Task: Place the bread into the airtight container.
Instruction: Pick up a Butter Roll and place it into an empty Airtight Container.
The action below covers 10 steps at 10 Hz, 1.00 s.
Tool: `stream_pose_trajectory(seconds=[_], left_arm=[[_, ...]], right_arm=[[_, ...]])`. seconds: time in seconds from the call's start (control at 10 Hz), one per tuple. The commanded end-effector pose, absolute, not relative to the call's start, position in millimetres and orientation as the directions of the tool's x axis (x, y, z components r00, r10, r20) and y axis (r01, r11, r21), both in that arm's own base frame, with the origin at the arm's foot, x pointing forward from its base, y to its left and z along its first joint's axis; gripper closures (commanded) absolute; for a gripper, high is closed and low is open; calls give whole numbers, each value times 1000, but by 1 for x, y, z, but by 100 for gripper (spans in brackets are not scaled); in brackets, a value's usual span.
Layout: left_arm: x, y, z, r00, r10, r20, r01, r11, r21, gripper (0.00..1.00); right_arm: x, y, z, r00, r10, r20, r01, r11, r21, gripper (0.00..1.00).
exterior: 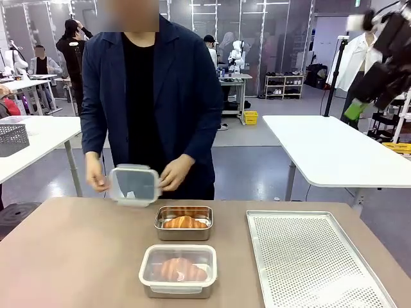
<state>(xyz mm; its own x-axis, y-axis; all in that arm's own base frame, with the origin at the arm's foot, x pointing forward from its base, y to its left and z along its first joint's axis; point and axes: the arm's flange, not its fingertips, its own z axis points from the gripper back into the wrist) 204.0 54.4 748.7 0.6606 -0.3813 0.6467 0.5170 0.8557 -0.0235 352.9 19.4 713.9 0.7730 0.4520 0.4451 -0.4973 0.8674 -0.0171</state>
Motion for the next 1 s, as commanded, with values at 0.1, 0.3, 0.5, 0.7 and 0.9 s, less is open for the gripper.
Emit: stream_pose_trajectory(seconds=[0.1,0.3,0.5,0.7,0.9], left_arm=[[203,54,750,656,-395,644,530,848,-20,0],[203,54,750,656,-395,644,530,848,-20,0],[203,54,750,656,-395,644,530,848,-20,0],[203,54,750,656,-395,644,530,848,-20,0],[203,54,750,656,-395,644,530,848,-20,0]], right_arm=[[310,35,730,777,402,485,-434,900,-51,0],[288,46,728,783,395,479,-430,902,-41,0],[305,29,744,755,417,507,-457,888,-49,0],[305,29,744,755,417,507,-457,888,-49,0],[305,29,744,755,417,507,-457,888,-49,0]])
